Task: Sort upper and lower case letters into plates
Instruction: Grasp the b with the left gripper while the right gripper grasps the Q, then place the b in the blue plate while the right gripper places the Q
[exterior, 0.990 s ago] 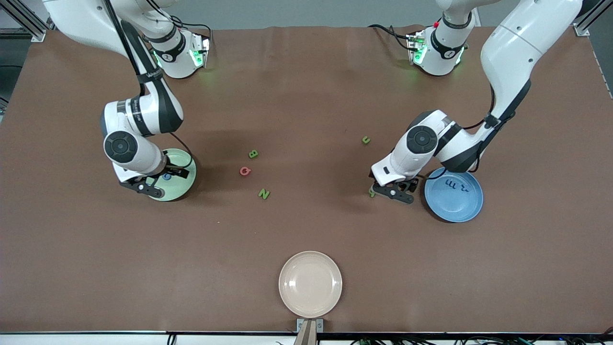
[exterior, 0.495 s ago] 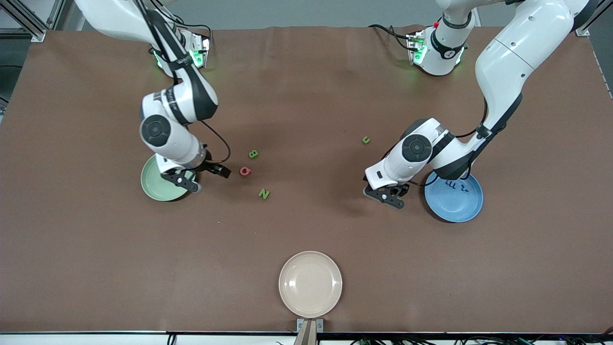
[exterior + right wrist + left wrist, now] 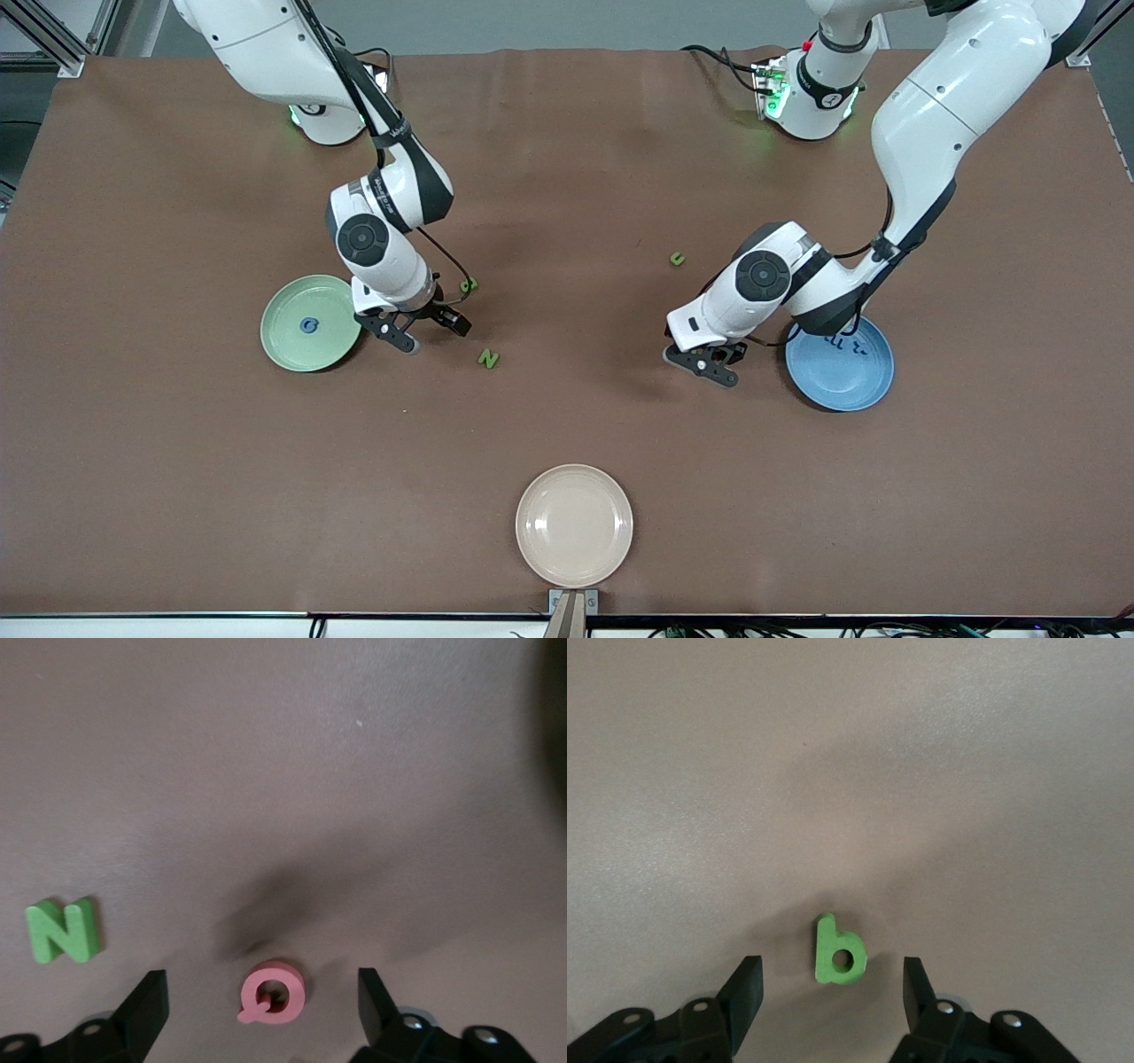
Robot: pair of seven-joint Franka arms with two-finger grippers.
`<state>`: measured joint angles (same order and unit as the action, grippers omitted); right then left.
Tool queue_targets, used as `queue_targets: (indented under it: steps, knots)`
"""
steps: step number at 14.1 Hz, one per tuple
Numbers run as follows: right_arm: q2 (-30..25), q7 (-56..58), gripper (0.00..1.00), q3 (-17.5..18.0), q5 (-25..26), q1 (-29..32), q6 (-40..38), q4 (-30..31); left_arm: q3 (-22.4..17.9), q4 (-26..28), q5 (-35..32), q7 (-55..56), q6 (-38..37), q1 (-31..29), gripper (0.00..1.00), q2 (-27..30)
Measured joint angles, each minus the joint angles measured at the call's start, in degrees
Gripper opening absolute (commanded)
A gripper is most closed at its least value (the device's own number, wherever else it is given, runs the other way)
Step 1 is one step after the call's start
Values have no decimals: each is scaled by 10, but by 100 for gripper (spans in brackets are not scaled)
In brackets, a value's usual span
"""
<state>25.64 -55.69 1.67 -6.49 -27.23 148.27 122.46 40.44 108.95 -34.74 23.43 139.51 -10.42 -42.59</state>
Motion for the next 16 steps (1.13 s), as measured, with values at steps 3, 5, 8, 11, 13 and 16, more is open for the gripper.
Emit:
queue_targets:
  steps: [3, 5, 8, 11, 13, 16]
  knots:
    - [22, -17, 90, -8, 0, -19, 17, -1, -11, -7, 0, 0, 0, 12, 60, -7]
    - [34, -28, 87, -29, 0, -49, 23, -5, -12, -10, 0, 0, 0, 13, 57, -9]
    - [34, -37, 83, -55, 0, -83, 22, -7, -12, -12, 0, 0, 0, 13, 50, -11]
    - [34, -38, 71, -58, 0, -88, 14, -10, -12, -12, 0, 0, 0, 13, 42, -11]
    - [33, -38, 38, -58, 0, -88, 3, -14, -12, -13, 0, 2, 0, 13, 34, -11]
    - [28, -40, 3, -61, 0, -88, -18, -19, -12, -14, 0, 9, 0, 14, 25, -11]
